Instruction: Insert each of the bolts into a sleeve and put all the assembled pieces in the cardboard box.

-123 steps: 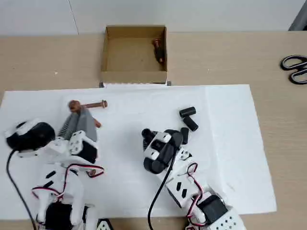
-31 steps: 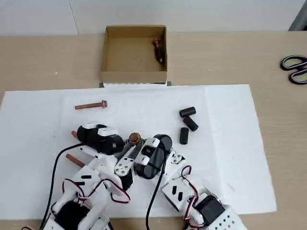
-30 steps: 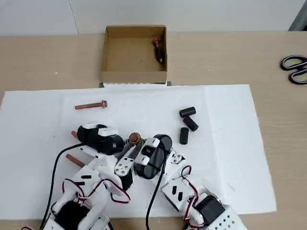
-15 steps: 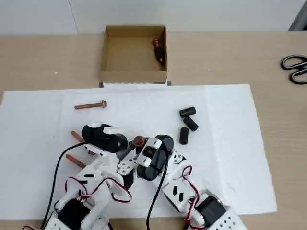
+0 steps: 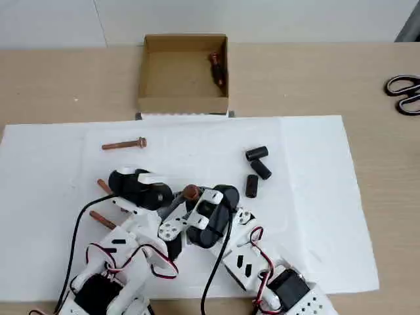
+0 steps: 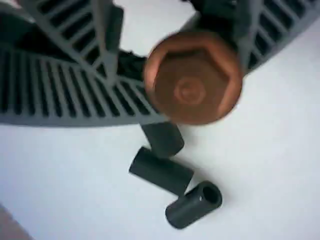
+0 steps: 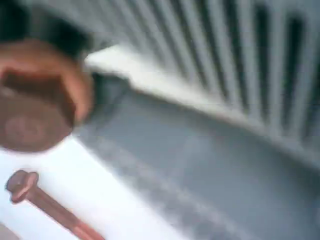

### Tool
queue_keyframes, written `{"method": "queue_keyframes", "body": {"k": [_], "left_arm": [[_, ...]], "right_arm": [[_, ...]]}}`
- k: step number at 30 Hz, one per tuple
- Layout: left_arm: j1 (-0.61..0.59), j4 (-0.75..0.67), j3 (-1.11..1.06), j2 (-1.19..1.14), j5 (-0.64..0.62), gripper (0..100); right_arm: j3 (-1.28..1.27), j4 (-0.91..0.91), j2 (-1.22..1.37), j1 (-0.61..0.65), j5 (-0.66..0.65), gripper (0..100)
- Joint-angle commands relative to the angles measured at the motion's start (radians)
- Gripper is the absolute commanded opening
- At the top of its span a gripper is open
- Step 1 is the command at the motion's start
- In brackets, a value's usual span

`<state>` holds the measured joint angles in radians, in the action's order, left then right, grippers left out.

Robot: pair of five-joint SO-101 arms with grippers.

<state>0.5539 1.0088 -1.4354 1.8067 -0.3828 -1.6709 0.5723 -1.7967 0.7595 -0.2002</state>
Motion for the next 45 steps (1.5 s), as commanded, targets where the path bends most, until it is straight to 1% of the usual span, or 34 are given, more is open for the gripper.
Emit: {"method": "queue_keyframes", "body": {"k": [1,7,12,14,16,17,18,21,23,26,29,31,33,35,39,42,45], "left_arm": [[0.002,-0.003,0.099,0.008,0.012,16],[-0.104,-0.008,0.124,0.008,0.112,16],[-0.115,-0.006,0.179,0.008,0.117,15],[-0.123,-0.006,0.182,0.008,0.115,11],[-0.133,-0.005,0.182,0.008,0.115,2],[-0.147,-0.003,0.182,0.008,0.115,0],[-0.167,-0.002,0.180,0.008,0.115,2],[-0.270,-0.002,0.177,0.008,0.117,1],[-0.368,-0.002,0.151,0.008,0.123,1],[-0.526,-0.002,0.074,0.008,0.143,1],[-0.626,-0.002,-0.015,0.008,0.206,1],[-0.664,-0.005,-0.054,0.009,0.215,1],[-0.680,-0.011,-0.065,0.009,0.215,1],[-0.678,-0.011,-0.071,0.009,0.210,1],[-0.687,-0.011,-0.091,0.009,0.216,1],[-0.687,-0.011,-0.093,0.009,0.216,1],[-0.687,-0.009,-0.093,0.009,0.216,1]], "right_arm": [[-0.014,-0.033,-0.005,0.005,-0.006,0.3],[-0.014,-0.033,-0.005,0.005,-0.006,0.3],[-0.014,-0.033,-0.004,0.005,-0.006,0.3],[-0.014,-0.033,-0.004,0.005,-0.006,0.3],[-0.014,-0.033,-0.004,0.005,-0.006,0.3],[-0.014,-0.033,-0.004,0.005,-0.006,0.3],[-0.014,-0.033,-0.004,0.004,-0.006,0.3],[-0.014,-0.031,-0.004,-0.004,-0.003,0.3],[-0.014,-0.010,-0.005,-0.036,-0.002,0.3],[-0.014,0.012,-0.013,-0.133,0.032,0.3],[0.003,0.015,-0.004,-0.259,0.043,0.3],[0.017,0.007,-0.004,-0.337,0.060,0.2],[0.055,0.015,-0.002,-0.397,0.120,0.2],[0.107,0.035,-0.001,-0.427,0.181,0.2],[0.230,0.107,0.045,-0.432,0.227,0.2],[0.348,0.108,0.153,-0.432,0.249,0.2],[0.496,0.105,0.320,-0.432,0.267,0.2]]}}
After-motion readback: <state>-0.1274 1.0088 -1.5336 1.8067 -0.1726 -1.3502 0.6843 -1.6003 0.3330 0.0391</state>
